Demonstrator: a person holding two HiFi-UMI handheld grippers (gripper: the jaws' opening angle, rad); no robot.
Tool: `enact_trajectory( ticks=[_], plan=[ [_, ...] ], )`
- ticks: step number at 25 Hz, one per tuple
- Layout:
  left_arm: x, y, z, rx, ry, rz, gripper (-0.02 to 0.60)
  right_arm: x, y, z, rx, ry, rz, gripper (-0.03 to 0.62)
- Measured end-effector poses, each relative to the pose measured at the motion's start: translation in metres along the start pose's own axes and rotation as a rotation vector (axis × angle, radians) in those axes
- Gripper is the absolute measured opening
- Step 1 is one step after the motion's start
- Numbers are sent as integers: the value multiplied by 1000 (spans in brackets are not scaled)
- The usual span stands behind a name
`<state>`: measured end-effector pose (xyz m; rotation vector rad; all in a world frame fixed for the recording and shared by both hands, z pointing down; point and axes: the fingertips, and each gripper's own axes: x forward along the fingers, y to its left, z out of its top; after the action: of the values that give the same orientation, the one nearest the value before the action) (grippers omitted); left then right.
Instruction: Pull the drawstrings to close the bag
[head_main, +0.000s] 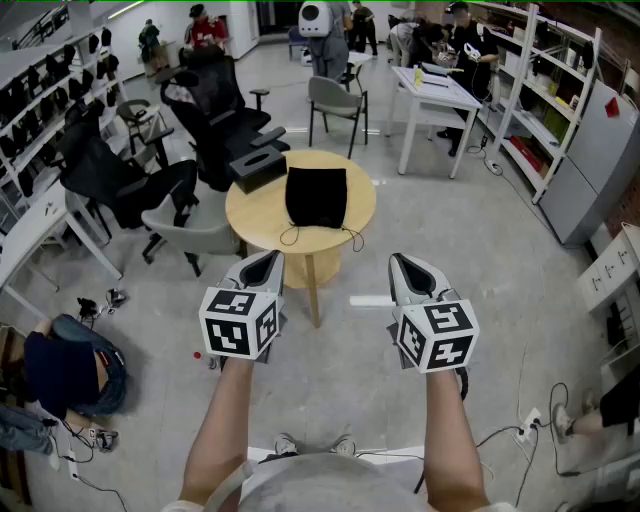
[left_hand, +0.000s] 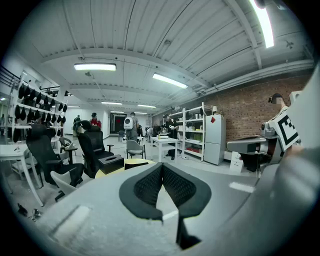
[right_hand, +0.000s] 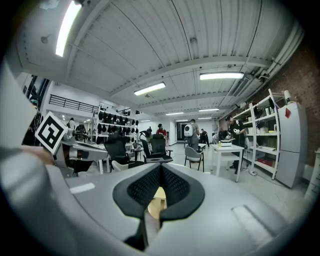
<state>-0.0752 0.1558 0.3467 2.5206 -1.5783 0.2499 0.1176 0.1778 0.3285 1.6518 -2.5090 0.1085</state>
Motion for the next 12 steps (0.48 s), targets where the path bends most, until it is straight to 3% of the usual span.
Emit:
enact_trajectory(
  ticks=[12],
  plan=[
    [11,-29,-6,-17,0,13,3,-6,-14,-14,4,25,53,6]
  ],
)
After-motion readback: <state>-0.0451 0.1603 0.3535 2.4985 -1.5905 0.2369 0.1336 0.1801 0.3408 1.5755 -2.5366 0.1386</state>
